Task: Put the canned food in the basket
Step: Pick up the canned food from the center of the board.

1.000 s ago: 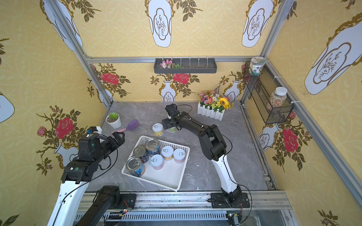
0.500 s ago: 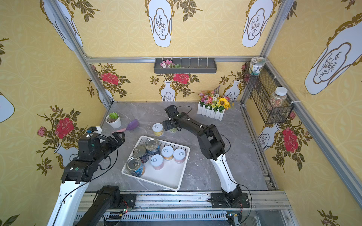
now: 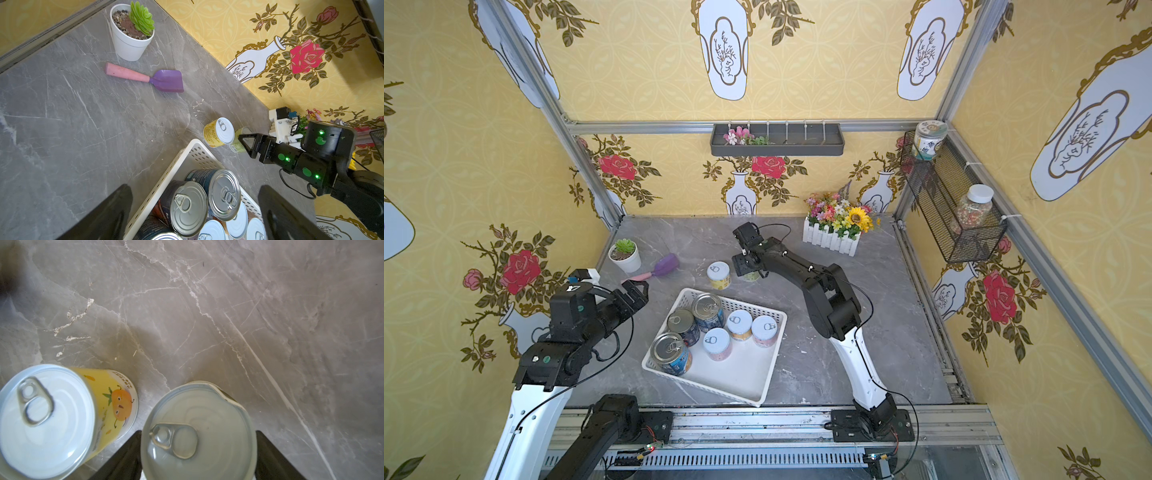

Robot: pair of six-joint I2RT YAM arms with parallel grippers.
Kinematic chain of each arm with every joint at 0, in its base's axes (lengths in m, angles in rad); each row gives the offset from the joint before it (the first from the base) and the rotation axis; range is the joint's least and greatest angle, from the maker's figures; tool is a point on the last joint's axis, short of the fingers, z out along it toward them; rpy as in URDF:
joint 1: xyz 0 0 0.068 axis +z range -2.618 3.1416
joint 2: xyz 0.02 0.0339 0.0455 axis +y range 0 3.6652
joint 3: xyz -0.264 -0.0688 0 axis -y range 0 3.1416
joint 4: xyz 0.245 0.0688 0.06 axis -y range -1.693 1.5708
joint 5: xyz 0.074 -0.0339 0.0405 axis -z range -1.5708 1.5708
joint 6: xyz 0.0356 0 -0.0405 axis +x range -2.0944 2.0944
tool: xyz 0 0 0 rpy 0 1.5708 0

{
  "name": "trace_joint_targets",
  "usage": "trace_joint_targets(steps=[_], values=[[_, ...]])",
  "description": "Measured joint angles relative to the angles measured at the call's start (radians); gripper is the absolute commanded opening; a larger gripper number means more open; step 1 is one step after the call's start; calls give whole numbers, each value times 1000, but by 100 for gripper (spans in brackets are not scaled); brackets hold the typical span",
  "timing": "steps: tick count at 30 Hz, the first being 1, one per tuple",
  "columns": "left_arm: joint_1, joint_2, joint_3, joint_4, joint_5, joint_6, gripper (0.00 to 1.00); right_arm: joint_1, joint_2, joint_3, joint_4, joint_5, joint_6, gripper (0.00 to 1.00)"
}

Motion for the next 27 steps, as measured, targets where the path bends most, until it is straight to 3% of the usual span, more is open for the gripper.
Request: trace_joint_targets(steps=[12, 27], values=[[0, 3, 0, 0, 3, 0, 100, 11, -123, -32, -43, 24, 0, 76], [0, 39, -1, 3, 39, 5, 100, 177, -528, -379, -23, 141, 24, 76]])
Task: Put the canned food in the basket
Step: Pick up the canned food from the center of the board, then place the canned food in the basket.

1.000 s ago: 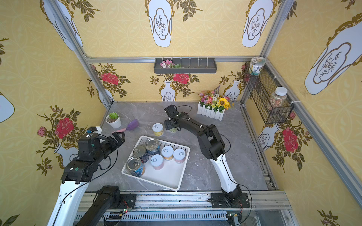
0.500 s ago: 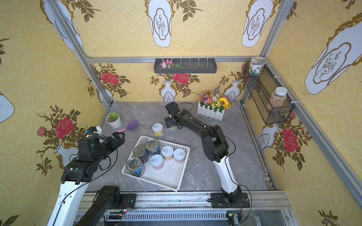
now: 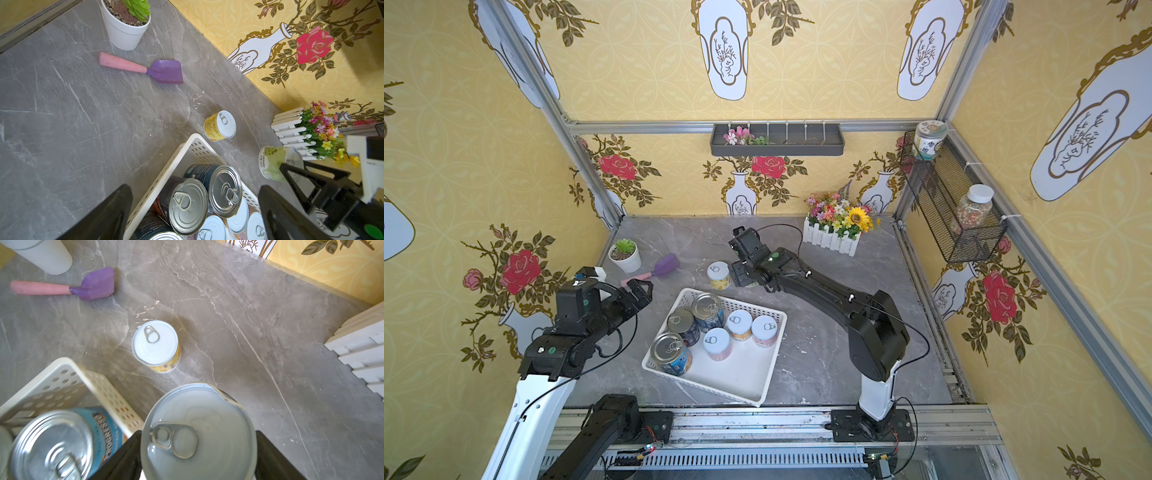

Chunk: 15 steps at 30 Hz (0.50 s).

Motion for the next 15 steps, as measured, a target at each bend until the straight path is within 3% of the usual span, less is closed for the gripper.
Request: trace_joint_targets(steps=[11, 15], values=[[-21, -31, -3, 3, 1, 3, 100, 315, -330, -311, 12, 183, 112, 76], [-52, -22, -3, 1, -13, 3, 100, 435, -369, -394, 19, 244, 161, 76]])
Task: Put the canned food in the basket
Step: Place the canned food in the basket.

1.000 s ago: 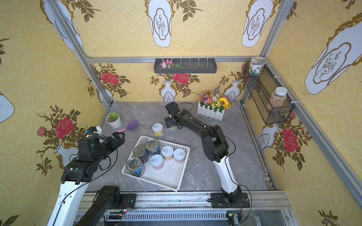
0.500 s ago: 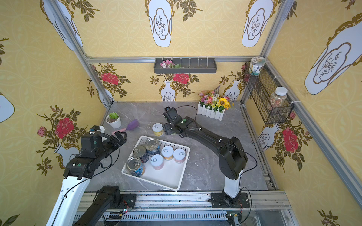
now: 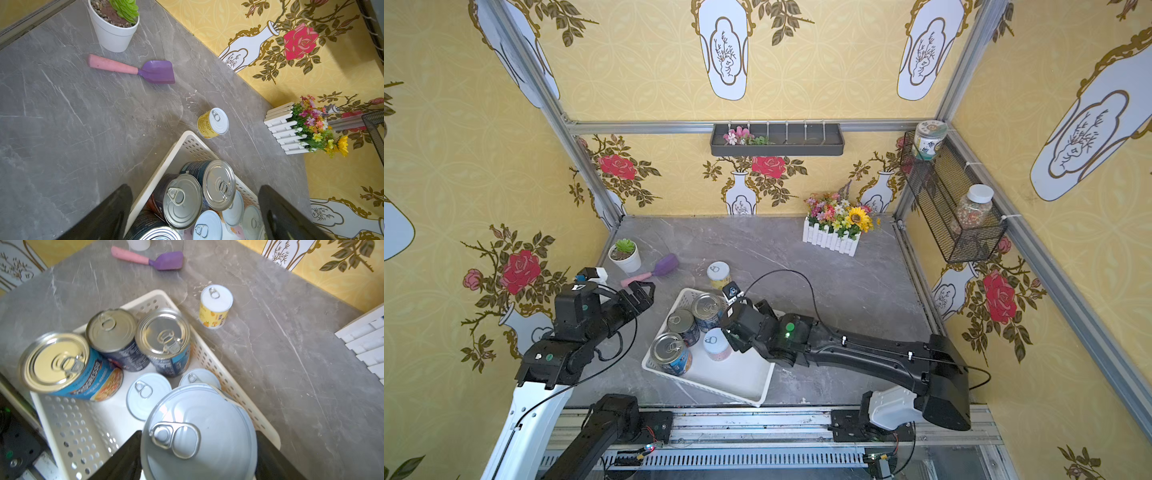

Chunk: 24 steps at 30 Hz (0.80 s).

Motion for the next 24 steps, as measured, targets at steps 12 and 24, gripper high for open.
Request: trace_joint_targets(steps=[12, 24], values=[[-29, 5, 0, -4, -31, -7, 100, 159, 103, -87, 53, 90, 103, 75], [-30, 11, 0, -4, -32, -8, 100, 135, 175, -126, 121, 78, 127, 77]])
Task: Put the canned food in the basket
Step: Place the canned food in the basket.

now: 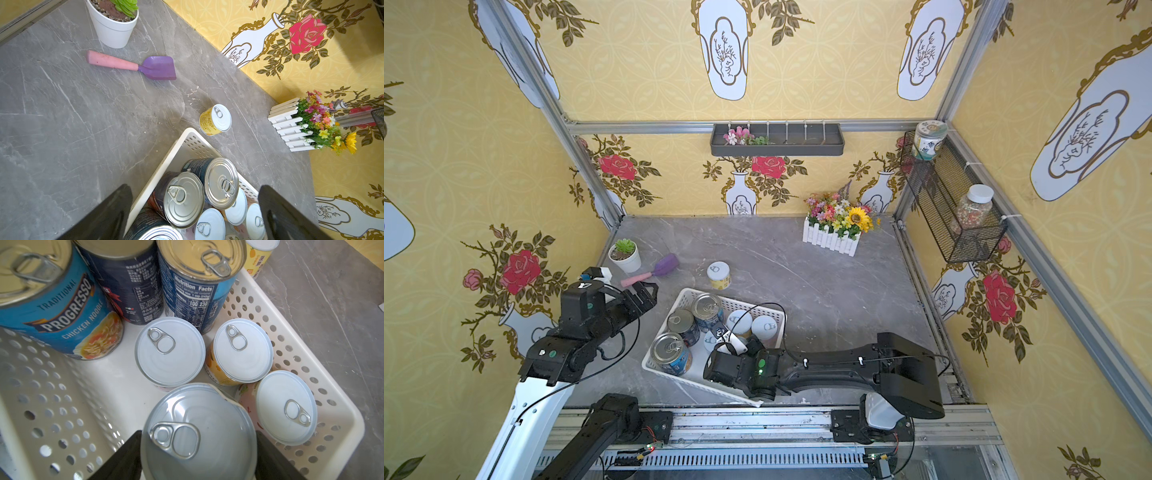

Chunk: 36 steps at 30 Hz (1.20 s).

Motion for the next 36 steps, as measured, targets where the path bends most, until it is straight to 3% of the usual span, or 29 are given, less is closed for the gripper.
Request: trace_joint_targets(steps=[21, 32, 36], values=[[-7, -5, 0, 0, -5, 0, 100, -84, 58, -38, 79, -47, 7, 80], [-8, 2, 0, 0, -6, -1, 100, -110, 79, -42, 127, -35, 6, 93], [-8, 14, 0, 0, 0, 0, 100, -95, 17, -55, 127, -13, -2, 96]])
